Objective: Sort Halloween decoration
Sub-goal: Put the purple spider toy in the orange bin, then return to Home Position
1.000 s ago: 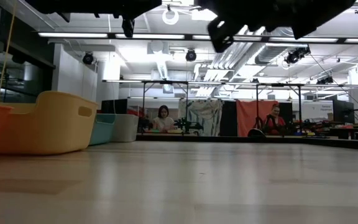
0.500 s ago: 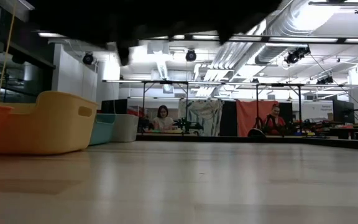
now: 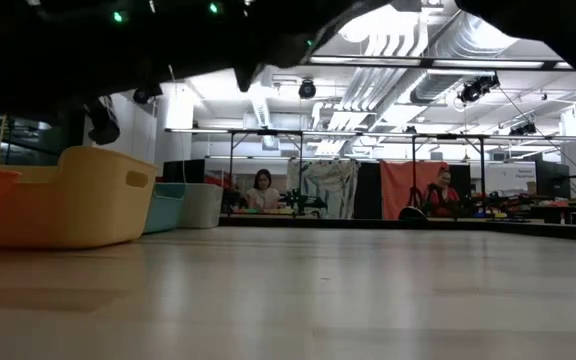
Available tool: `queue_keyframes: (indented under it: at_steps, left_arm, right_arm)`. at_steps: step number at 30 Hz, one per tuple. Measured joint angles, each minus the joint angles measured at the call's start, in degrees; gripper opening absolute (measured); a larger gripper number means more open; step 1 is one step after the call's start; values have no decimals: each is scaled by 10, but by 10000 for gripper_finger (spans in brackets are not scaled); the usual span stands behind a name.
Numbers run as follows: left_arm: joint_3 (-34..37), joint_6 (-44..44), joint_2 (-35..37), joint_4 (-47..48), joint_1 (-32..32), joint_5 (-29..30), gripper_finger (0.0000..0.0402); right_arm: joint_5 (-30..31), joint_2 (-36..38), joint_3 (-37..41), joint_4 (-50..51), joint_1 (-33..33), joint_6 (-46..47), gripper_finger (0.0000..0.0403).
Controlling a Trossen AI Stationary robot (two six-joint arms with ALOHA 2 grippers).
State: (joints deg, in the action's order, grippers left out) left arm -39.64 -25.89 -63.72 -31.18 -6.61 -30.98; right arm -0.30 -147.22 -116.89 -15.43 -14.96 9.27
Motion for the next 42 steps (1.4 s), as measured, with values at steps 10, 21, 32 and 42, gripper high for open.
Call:
queue_keyframes:
  at_steps: [10,21,32,42]
  left_arm:
    - [0,21,0,0,0,0,0]
    - [0,54,15,0,-49,4,0]
    - [0,61,41,1,-123,7,0]
    - [0,52,41,18,-121,94,0]
  right_arm:
    - [-14,-3,-85,111,0,-2,158]
    - [-92,102,-92,532,0,-107,131]
    - [-101,502,485,444,-8,1,15]
    - [-25,921,842,69,91,88,2]
